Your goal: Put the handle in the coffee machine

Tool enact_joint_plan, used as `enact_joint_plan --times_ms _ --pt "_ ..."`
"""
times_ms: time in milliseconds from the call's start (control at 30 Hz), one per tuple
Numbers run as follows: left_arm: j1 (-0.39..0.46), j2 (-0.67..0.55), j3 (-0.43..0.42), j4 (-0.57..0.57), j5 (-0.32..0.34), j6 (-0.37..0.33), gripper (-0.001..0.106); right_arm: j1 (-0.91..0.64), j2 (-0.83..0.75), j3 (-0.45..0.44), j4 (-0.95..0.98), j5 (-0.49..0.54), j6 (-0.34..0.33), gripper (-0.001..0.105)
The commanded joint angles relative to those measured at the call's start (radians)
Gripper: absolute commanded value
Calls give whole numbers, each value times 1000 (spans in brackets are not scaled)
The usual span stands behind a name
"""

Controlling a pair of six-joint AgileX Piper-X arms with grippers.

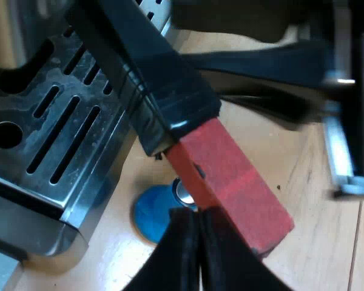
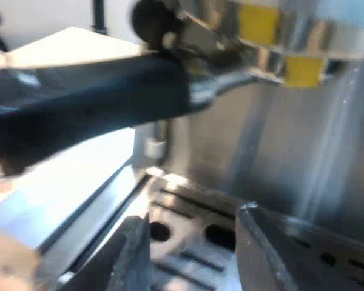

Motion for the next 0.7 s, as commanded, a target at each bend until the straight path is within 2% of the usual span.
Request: enact_joint_plan --times_ms 33,67,100,200,400,700 --pt "-13 -7 7 -6 -1 -27 0 36 -108 -2 170 -35 44 37" --pt "-13 -7 7 -9 -1 -36 0 41 -126 -2 213 -41 64 37" --pt "-13 -7 7 -13 -1 -40 0 53 -253 -2 398 -90 158 37" --pt "-13 -7 7 -20 -1 -43 0 53 -322 -2 477 -124 160 37" --pt "-13 -19 7 -18 -1 -43 0 53 -413 -2 563 -124 160 37" --pt "-13 -45 7 10 8 -43 0 53 -427 -2 580 -144 167 37"
